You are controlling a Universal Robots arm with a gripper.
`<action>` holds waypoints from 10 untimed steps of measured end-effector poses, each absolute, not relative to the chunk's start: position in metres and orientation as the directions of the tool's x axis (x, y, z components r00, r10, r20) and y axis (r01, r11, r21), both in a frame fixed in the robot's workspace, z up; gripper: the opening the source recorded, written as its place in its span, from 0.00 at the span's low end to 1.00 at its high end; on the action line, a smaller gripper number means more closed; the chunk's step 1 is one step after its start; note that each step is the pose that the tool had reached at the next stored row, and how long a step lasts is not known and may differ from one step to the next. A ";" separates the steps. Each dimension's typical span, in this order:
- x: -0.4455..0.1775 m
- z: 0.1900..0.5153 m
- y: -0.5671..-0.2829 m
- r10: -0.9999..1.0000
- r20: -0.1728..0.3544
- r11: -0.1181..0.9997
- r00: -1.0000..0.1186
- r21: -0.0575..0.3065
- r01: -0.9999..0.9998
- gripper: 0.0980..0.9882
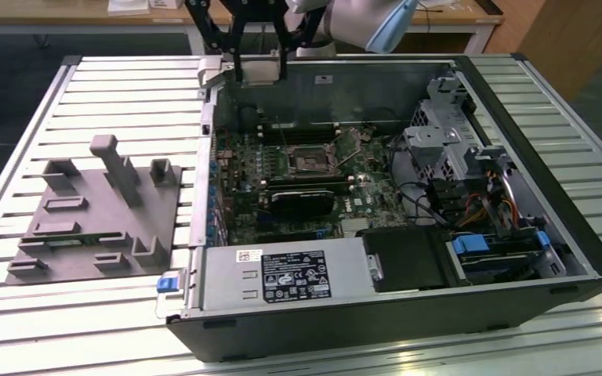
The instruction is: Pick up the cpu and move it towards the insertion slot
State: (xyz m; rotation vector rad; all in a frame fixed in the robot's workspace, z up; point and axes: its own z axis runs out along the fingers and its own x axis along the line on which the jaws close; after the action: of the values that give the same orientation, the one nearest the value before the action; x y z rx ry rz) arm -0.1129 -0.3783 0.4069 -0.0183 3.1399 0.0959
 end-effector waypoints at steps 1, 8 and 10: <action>-0.111 0.407 -0.378 -0.012 -0.001 0.998 -1.000 0.061 -0.012 0.50; -0.092 0.407 -0.374 -0.012 -0.001 0.998 -1.000 0.061 -0.012 0.50; -0.088 0.407 -0.371 -0.012 -0.001 0.998 -1.000 0.061 -0.012 0.50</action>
State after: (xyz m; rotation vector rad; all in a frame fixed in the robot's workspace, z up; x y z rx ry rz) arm -0.0878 -0.3710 0.4069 -0.0182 3.1399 0.0960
